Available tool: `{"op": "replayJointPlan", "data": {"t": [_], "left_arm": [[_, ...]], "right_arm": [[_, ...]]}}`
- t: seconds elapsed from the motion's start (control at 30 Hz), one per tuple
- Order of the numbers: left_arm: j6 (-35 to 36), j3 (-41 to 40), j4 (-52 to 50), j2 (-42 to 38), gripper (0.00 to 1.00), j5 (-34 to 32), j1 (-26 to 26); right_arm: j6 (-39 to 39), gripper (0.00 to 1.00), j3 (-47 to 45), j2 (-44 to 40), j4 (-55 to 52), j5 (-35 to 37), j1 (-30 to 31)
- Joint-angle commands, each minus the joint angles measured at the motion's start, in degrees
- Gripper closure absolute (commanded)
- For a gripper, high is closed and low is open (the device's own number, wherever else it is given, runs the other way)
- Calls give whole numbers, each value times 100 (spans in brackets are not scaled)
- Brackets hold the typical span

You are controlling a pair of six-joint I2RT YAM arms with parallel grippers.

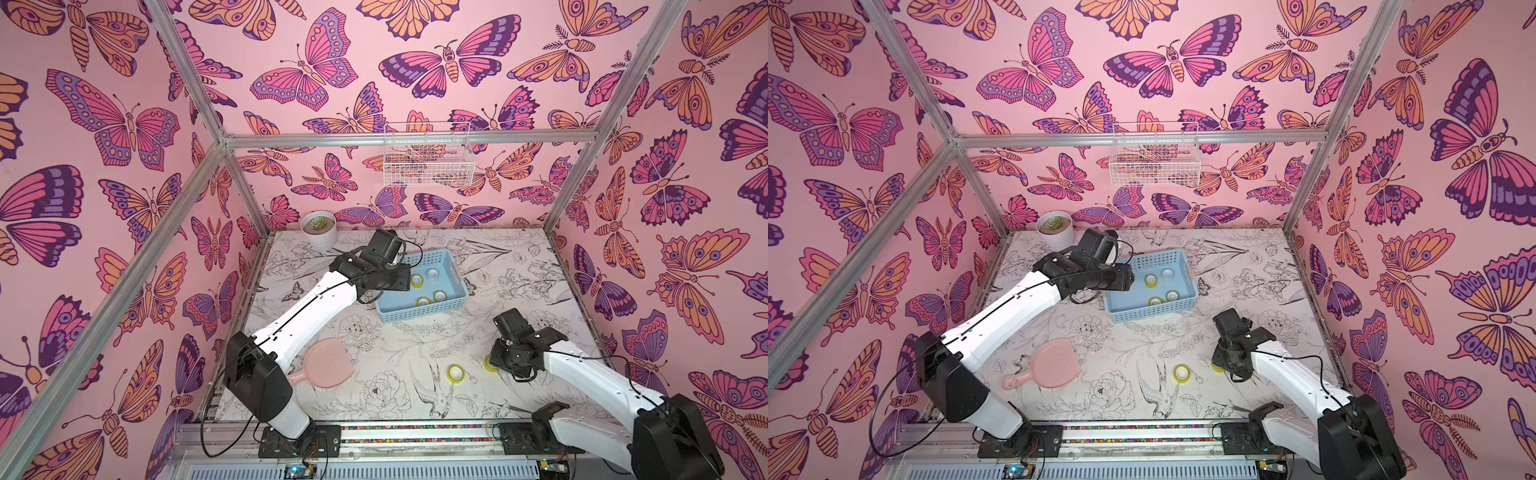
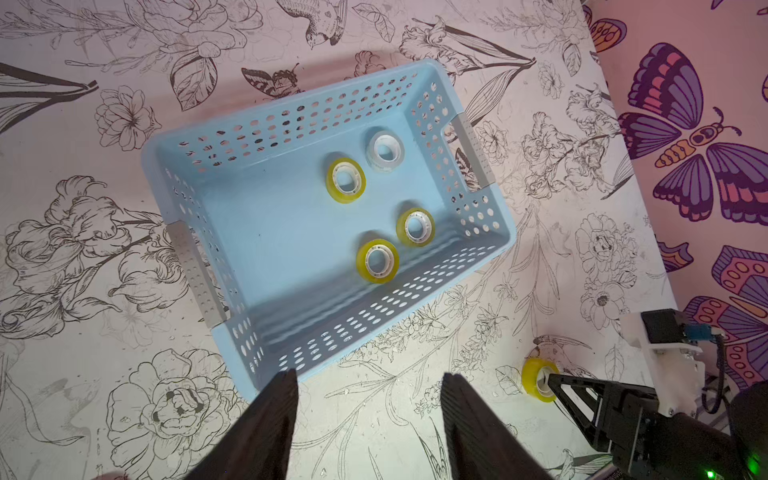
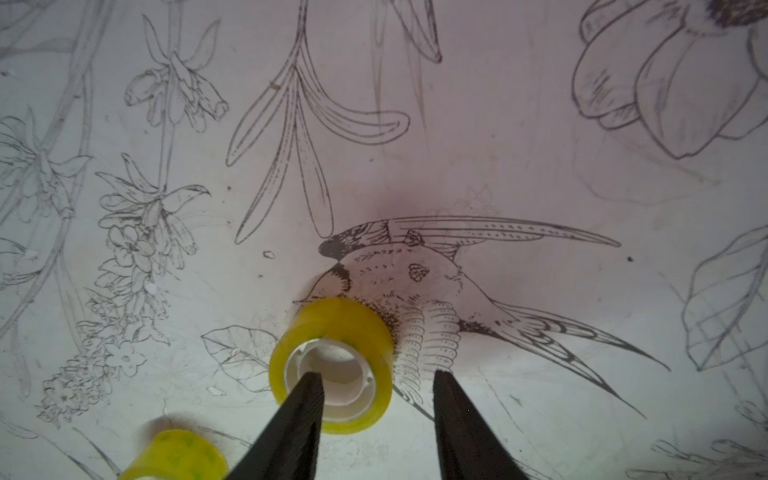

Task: Put the transparent tape into the storage box
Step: Pick up the tape from the center of the board.

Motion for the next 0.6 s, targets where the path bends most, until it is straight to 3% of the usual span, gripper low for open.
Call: {"op": "replayJointPlan", "data": {"t": [0.0, 0.17, 0.3, 0.57], "left_arm": [[-42, -2, 89, -12, 39, 61, -31], [-33, -38, 88, -41, 39, 8, -34], [-11, -38, 89, -41, 39, -16, -38], [-14, -55, 108, -20, 39, -58, -38]], "right_arm": [[153, 52, -125, 39, 91, -47, -24], [164, 53, -195, 488, 565, -46, -24], [143, 60, -220, 790, 813, -67, -24], [140, 97, -218, 682, 711, -35, -24]]}}
